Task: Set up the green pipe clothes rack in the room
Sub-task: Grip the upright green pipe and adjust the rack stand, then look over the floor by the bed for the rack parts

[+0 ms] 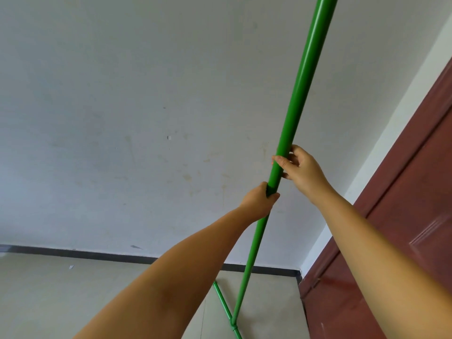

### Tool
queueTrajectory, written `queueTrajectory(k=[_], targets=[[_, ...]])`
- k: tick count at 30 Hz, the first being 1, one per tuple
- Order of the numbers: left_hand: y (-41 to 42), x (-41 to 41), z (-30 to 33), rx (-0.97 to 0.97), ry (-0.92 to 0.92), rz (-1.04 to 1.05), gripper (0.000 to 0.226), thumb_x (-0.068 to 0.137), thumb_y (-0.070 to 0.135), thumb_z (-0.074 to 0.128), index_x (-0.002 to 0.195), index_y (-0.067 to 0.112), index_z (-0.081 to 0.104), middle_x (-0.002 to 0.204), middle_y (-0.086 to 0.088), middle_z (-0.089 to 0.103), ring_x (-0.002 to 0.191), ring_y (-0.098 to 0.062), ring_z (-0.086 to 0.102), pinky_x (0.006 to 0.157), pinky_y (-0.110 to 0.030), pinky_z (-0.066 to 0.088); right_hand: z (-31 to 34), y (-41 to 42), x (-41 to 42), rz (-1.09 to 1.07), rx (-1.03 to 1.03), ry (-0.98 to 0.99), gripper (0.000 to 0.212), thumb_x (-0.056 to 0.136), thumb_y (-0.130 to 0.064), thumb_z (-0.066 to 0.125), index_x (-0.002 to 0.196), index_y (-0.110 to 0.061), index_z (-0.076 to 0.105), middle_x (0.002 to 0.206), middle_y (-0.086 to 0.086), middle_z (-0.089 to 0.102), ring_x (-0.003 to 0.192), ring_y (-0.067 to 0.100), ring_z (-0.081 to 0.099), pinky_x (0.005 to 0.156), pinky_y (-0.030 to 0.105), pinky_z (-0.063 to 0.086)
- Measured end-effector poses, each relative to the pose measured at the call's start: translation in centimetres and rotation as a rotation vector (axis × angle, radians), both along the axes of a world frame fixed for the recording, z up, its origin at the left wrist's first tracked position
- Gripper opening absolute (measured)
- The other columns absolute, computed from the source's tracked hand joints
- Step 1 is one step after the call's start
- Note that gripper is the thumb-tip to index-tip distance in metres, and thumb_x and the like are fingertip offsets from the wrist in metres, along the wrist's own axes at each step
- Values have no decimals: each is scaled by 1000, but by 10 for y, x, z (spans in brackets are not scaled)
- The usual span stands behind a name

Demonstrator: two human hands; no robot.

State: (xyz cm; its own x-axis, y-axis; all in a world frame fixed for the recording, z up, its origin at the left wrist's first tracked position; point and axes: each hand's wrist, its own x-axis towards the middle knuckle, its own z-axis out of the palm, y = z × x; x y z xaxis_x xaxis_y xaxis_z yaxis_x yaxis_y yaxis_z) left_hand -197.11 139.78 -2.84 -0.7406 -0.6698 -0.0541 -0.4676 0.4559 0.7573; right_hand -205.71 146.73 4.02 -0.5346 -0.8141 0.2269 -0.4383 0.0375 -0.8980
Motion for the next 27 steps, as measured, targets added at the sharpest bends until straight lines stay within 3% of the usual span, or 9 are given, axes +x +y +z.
queueTrajectory(k=[3, 6, 8, 10, 14, 17, 20, 25, 27], targets=[[3, 17, 1, 73, 54, -23, 38, 90, 32, 48, 121, 10, 41, 111, -14, 59, 100, -29, 58, 88, -41, 47, 0, 2, 6, 34, 40, 34, 41, 85, -32, 56, 122, -19, 46, 118, 6, 60, 108, 20, 59, 97, 48, 48], [8, 54, 2, 68, 135, -16, 47, 91, 32, 48, 132, 15, 33, 131, -15, 52, 121, -27, 50, 100, -38, 41, -4, 16, 21, 63, 16, 29, 63, 84, -30, 58, 137, -29, 24, 139, 3, 45, 127, 18, 44, 104, 39, 39], [13, 92, -1, 50, 164, 17, 44, 91, 30, 48, 132, 18, 35, 130, -11, 55, 120, -21, 50, 97, -30, 39, -14, 32, 38, 40, -50, 42, 69, 84, -24, 57, 140, -30, 18, 146, 2, 36, 133, 15, 35, 103, 34, 35], [21, 139, -9, 66, 187, 92, 41, 91, 28, 47, 130, 21, 37, 126, -6, 57, 115, -15, 53, 94, -25, 39, -32, 50, 59, 34, -101, 35, 69, 84, -22, 56, 140, -30, 17, 150, 0, 30, 135, 11, 30, 108, 37, 32], [55, 242, -45, 121, 214, 319, 34, 91, 24, 47, 124, 31, 41, 115, 2, 61, 107, -9, 57, 95, -24, 46, -87, 77, 106, 161, -52, -66, 64, 74, -33, 55, 129, -47, 25, 146, -7, 35, 132, 3, 34, 109, 42, 34], [98, 314, -76, 151, 226, 530, 33, 90, 21, 50, 107, 47, 41, 104, 11, 65, 102, -1, 58, 92, -25, 49, -136, 91, 147, 285, 65, -172, 62, 69, -50, 60, 123, -55, 30, 130, -33, 44, 118, -16, 41, 104, 45, 39], [146, 368, -92, 185, 232, 730, 36, 89, 14, 52, 103, 47, 47, 103, 22, 63, 99, 6, 58, 82, -16, 47, -179, 103, 190, 444, 203, -195, 66, 58, -67, 64, 115, -70, 31, 120, -50, 42, 113, -21, 42, 100, 39, 40], [213, 431, -106, 166, 277, 1051, 47, 87, 9, 52, 99, 54, 51, 100, 29, 62, 93, 6, 61, 73, -1, 45, -206, 115, 257, 641, 291, -193, 78, 70, -13, 71, 104, -74, 36, 114, -53, 44, 107, -22, 45, 96, 37, 37], [232, 454, -110, 173, 286, 1158, 57, 86, 7, 53, 95, 63, 49, 98, 26, 63, 91, 5, 62, 72, -2, 46, -210, 118, 283, 682, 354, -200, 77, 69, -12, 69, 102, -75, 38, 111, -53, 46, 106, -22, 47, 94, 34, 38]])
